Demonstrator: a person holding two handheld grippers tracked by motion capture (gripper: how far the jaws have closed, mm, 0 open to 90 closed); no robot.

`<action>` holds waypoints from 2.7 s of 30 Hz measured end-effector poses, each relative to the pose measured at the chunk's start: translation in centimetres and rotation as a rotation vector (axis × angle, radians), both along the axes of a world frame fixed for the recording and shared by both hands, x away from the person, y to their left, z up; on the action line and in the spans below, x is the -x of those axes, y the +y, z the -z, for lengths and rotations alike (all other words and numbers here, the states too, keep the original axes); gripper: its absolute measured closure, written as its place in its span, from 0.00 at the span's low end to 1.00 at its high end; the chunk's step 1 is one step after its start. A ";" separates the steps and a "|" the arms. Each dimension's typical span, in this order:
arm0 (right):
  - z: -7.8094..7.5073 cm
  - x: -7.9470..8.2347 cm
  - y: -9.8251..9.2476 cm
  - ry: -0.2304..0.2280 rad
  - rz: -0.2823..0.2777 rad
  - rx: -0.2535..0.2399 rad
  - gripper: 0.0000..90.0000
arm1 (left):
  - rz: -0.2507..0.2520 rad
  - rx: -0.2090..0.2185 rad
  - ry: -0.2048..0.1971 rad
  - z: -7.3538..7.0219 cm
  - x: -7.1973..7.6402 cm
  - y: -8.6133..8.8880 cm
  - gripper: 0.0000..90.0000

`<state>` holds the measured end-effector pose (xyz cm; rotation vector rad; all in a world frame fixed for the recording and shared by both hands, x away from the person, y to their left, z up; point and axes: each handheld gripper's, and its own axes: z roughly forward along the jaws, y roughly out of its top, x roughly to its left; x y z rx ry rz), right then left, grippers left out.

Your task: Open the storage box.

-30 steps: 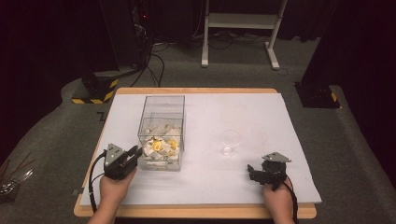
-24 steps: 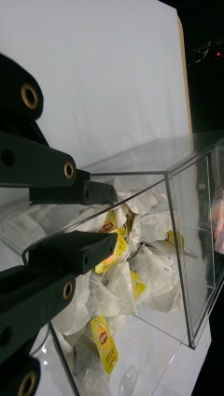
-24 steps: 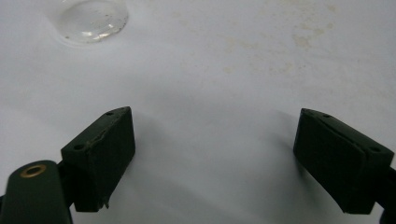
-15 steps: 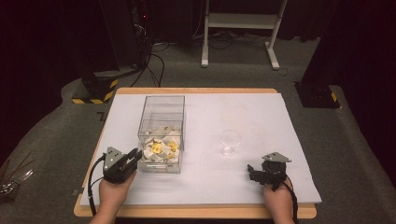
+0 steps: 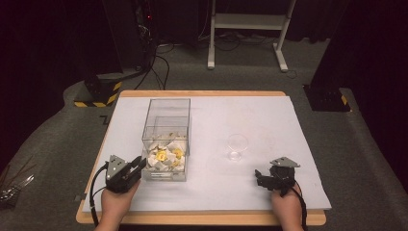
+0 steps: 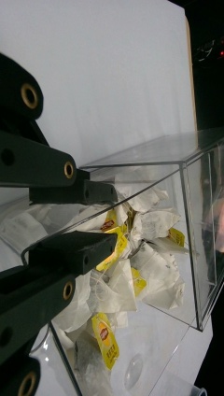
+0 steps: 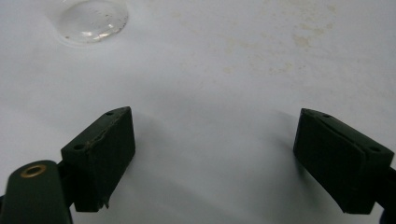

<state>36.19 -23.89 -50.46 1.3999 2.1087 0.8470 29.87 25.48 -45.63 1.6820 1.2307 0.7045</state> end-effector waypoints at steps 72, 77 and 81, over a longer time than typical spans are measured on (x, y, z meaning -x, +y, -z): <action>0.0 -0.1 -0.1 0.008 -0.003 -0.012 0.14 | -0.062 -0.094 -0.010 0.5 -1.4 4.8 0.55; 0.0 -0.1 -0.1 0.009 -0.002 -0.012 0.14 | -0.075 -0.108 0.044 2.3 -1.7 5.4 0.54; 0.0 -0.1 -0.1 0.009 -0.002 -0.012 0.14 | -0.078 -0.123 0.071 3.2 -1.9 5.6 0.53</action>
